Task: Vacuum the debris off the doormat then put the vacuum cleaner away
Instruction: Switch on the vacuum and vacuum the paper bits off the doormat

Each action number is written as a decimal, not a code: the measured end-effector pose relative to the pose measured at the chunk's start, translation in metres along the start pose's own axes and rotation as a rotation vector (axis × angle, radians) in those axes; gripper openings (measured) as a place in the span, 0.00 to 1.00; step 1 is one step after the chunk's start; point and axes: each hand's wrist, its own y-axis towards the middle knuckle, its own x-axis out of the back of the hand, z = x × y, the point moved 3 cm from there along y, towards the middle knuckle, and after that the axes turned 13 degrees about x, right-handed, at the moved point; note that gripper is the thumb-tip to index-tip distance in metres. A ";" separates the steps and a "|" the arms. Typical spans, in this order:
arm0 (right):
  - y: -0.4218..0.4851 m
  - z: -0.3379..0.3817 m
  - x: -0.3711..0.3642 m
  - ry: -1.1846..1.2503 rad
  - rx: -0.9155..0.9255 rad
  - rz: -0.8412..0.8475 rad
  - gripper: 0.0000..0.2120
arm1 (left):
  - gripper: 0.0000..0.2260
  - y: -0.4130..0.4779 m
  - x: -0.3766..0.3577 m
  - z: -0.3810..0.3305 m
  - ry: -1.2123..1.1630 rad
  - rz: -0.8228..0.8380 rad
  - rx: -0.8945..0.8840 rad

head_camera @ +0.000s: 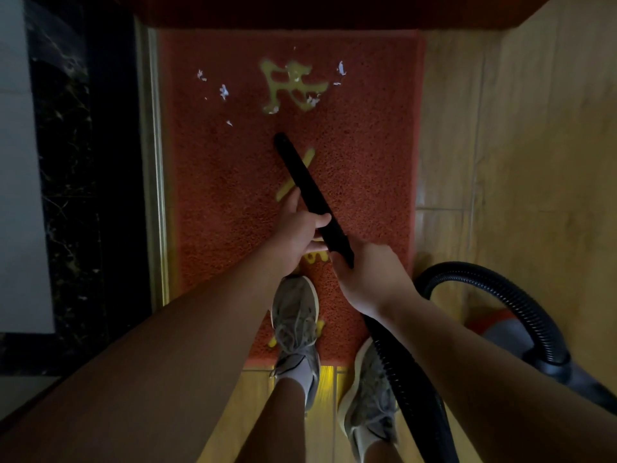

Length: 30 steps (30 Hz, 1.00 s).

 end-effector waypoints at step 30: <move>0.062 0.053 -0.002 -0.037 0.041 0.071 0.11 | 0.34 0.008 0.060 -0.045 -0.170 -0.032 -0.009</move>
